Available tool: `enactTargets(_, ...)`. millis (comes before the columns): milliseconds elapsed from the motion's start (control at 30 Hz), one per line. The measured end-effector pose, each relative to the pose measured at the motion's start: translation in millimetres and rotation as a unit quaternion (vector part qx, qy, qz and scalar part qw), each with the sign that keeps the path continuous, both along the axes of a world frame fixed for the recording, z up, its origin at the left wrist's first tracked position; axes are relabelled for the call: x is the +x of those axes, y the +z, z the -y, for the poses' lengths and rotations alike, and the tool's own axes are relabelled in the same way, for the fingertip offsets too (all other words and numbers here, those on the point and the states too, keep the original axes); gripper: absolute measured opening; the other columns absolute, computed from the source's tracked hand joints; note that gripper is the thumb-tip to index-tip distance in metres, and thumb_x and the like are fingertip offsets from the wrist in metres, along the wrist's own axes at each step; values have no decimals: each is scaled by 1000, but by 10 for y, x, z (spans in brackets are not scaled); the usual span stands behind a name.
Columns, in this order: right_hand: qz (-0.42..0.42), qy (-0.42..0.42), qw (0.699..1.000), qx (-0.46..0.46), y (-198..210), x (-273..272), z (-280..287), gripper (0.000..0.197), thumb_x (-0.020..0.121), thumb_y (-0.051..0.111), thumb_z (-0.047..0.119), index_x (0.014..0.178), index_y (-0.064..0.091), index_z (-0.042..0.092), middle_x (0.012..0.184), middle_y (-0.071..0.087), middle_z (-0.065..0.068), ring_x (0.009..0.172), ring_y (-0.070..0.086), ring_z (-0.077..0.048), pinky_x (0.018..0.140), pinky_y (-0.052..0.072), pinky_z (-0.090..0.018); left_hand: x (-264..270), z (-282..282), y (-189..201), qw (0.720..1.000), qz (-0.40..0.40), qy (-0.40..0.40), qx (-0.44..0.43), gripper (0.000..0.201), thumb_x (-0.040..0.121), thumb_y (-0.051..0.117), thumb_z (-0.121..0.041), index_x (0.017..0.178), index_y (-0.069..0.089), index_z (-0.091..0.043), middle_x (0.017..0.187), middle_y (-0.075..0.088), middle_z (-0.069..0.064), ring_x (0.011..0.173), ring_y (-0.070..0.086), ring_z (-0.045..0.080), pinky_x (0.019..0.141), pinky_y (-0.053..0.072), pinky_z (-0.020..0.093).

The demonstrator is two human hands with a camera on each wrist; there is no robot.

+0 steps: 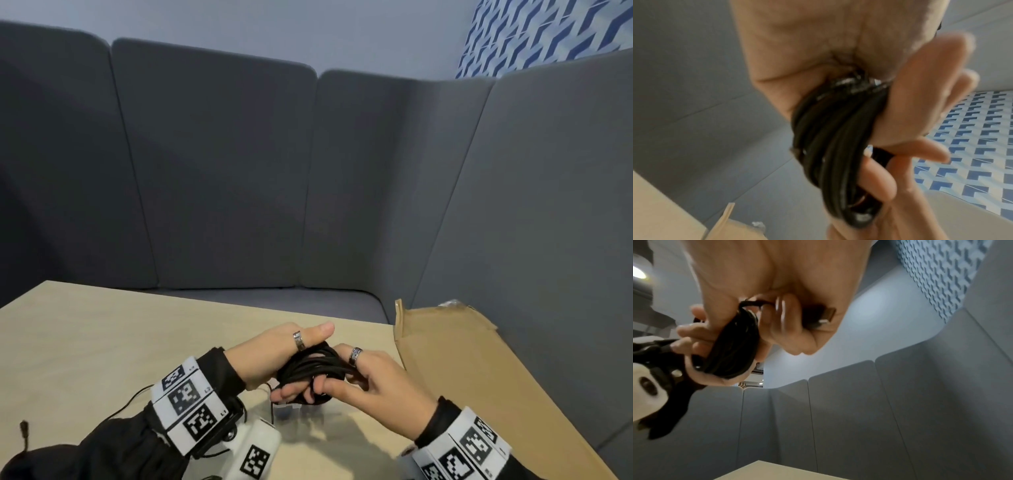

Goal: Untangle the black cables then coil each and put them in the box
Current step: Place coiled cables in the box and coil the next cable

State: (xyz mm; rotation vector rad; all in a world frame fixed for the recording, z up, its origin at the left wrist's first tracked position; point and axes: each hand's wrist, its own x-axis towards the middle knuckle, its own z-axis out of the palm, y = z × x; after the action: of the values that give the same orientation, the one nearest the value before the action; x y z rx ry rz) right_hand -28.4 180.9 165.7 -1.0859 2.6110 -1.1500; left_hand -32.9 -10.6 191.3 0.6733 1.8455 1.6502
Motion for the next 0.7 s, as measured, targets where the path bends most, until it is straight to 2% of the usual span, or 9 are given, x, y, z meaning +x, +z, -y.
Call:
enactTargets(67, 27, 2, 998, -51, 21, 17, 54, 29, 82, 57, 50, 109, 56, 38, 91, 69, 1, 84, 65, -17, 79, 52, -43, -15, 66, 10, 1000, -11, -18, 23, 48, 73, 66, -59, 63, 64, -12, 45, 53, 7, 31, 46, 8, 44, 38, 20)
enactTargets(100, 29, -4, 997, -66, 32, 11, 66, 26, 81, 57, 47, 106, 57, 41, 89, 69, 0, 81, 65, -17, 77, 53, -40, -21, 98, 9, 999, -11, -32, 28, 37, 69, 75, -49, 68, 65, -14, 51, 56, 7, 37, 50, 13, 46, 41, 21)
enactTargets(200, 14, -32, 996, -86, 92, 22, 81, 12, 75, 50, 39, 82, 59, 44, 65, 61, 4, 59, 50, -8, 59, 41, -23, -12, 151, 21, 999, -29, -22, 2, 23, 65, 83, -22, 78, 64, -20, 72, 63, 6, 58, 55, 26, 49, 49, 23)
enactTargets(300, 20, -78, 990, -116, 90, 25, 104, 9, 79, 49, 37, 74, 56, 36, 59, 50, -4, 57, 42, -7, 55, 33, -23, 6, 139, 12, 988, -94, 126, 0, 29, 58, 84, -22, 79, 65, -15, 76, 68, 10, 63, 63, 23, 63, 54, 32)
enactTargets(400, 41, -128, 980, -148, 32, 31, 145, 19, 82, 49, 35, 81, 60, 20, 68, 58, -16, 63, 47, -10, 59, 39, -32, 17, 109, -88, 961, -116, 247, 32, 49, 48, 87, -28, 88, 65, -7, 87, 72, 14, 77, 67, 23, 73, 54, 35)
enactTargets(467, 51, -160, 971, -172, 7, 32, 187, 14, 88, 51, 23, 84, 61, 15, 77, 63, -16, 67, 52, -10, 63, 42, -31, 37, 72, -162, 963, -31, 239, 117, 65, 47, 85, -19, 105, 61, -2, 93, 71, 15, 82, 67, 22, 73, 54, 30)
enactTargets(533, 49, -196, 957, -209, -14, 32, 233, 16, 92, 50, 11, 81, 60, 17, 73, 63, -7, 66, 53, -7, 62, 41, -21, 78, 24, -173, 950, 67, 206, 227, 68, 50, 82, -13, 112, 60, 1, 91, 69, 12, 80, 66, 17, 72, 53, 27)
enactTargets(633, 48, -228, 940, -249, -4, 49, 321, 19, 92, 48, 6, 78, 57, 16, 67, 59, 3, 60, 51, -2, 57, 39, -13, 76, -40, -195, 918, 153, 217, 294, 53, 48, 89, -28, 95, 72, -8, 77, 66, 1, 70, 64, 9, 69, 49, 27)
enactTargets(700, 43, -234, 938, -253, 8, 59, 373, 18, 92, 48, 5, 76, 53, 14, 62, 54, 5, 55, 46, -2, 52, 35, -13, 51, -82, -166, 887, 219, 259, 315, 27, 63, 75, -34, 81, 75, -14, 70, 65, -2, 61, 62, 7, 63, 46, 27)
